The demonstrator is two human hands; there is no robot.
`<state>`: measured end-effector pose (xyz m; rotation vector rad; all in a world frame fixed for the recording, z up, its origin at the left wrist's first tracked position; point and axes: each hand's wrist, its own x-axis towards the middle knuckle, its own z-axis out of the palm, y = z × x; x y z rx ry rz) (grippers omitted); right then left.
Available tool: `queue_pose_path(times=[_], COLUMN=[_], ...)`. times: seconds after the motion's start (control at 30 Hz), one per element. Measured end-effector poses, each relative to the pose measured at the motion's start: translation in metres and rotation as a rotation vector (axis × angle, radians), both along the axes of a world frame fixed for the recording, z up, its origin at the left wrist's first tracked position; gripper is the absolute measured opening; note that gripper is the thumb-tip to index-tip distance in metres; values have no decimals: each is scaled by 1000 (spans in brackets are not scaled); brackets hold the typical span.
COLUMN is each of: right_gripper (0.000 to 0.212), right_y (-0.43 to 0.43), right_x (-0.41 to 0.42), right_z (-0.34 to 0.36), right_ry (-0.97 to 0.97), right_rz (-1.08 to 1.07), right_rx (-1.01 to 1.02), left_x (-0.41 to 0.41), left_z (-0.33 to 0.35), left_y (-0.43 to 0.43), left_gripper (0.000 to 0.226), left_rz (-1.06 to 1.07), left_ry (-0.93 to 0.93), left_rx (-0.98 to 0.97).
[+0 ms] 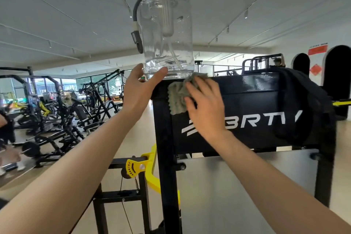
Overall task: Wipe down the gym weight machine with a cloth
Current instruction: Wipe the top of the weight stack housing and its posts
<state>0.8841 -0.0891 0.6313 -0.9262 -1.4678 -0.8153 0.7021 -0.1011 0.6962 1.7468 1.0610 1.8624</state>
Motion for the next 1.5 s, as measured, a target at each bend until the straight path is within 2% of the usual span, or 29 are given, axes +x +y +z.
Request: queue_pose_path(times=[0.13,0.2,0.27,0.47,0.67,0.73,0.97,1.1,1.23,1.33,1.5], right_gripper=[45,54,53,38,47,42,24,25,31,33,37], right_y=[-2,-4,-3,-1,-24,-30,-25,-15,3,11,16], right_x=[-24,-24,-15,51,102,103,49,18,-4,-11,-54], right_z=[-5,-5,-3,2,37,49,59,35,19,12,9], right_ry=[-60,-122,-147,18,230,234,-85,-158,-139,-254,-434], right_rz=[-62,-128,-153,-137,-217,-228,-52,-26,17,-2,92], right_rx=[-61,-70,-42,-47,-209,-227,-310,-143,2,98,63], left_x=[-4,-4,-4,-5,-7,-8,-17,-25,-33,-35,-29], left_z=[13,14,12,10,11,11,9,9,11,11,7], left_y=[7,10,13,18,20,20,20,20,20,21,22], left_gripper=[104,106,105,104,107,109,100,88,99,95,92], left_rz=[-23,-13,-14,-17,-1,0,-61,-110,-122,-129,-168], left_ry=[32,-1,-32,-51,-30,-24,-23,-26,-16,-15,-61], left_rx=[-69,-72,-62,-54,-43,-48,-70,-84,-89,-87,-78])
